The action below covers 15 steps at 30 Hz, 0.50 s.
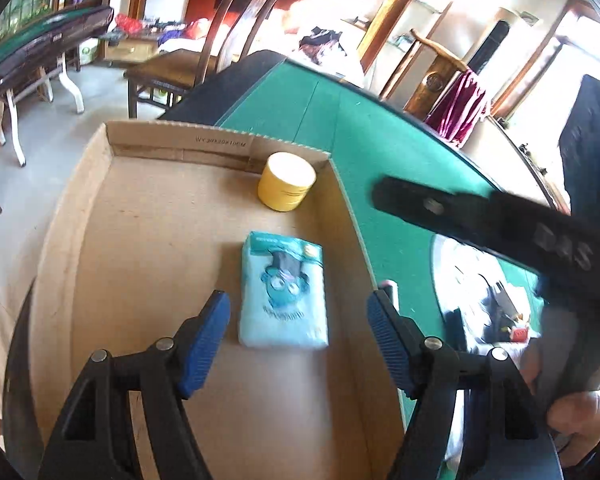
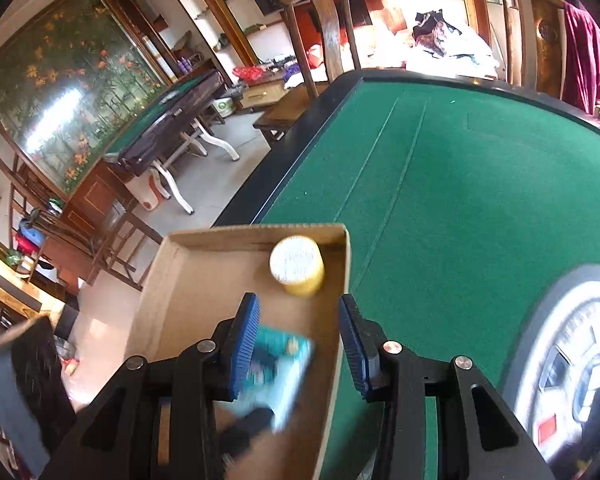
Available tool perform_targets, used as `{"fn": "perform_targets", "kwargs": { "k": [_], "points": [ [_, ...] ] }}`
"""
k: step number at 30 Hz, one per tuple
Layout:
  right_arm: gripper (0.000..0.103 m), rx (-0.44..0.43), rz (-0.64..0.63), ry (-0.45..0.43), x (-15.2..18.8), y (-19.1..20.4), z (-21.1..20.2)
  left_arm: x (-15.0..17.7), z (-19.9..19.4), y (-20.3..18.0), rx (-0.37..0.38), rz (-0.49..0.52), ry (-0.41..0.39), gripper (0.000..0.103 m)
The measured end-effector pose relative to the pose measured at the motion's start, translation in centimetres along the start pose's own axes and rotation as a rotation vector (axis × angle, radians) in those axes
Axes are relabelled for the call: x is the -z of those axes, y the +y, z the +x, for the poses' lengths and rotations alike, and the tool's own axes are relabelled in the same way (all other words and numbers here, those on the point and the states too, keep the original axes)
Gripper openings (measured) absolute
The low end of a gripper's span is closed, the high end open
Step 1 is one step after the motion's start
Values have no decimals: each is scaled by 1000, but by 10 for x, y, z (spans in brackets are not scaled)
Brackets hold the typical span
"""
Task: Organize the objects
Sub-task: 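Carry the tissue pack and tape into the cardboard tray and open both grippers, then grasp a red-label white bottle with the left gripper while the right grasps a green-label bottle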
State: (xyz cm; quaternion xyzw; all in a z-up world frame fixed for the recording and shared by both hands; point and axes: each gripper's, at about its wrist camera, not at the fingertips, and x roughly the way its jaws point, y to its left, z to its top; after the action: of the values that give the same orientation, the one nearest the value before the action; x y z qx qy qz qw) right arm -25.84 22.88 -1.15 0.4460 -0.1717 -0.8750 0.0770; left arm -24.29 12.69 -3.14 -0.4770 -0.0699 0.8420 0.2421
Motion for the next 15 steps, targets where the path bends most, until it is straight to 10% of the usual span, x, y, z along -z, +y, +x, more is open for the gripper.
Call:
{"fn": "perform_targets", "kwargs": {
  "k": [15],
  "points": [
    [51,63,78,-206,183,-84,-188,131,-17,-162,163,634,85,70]
  ]
}}
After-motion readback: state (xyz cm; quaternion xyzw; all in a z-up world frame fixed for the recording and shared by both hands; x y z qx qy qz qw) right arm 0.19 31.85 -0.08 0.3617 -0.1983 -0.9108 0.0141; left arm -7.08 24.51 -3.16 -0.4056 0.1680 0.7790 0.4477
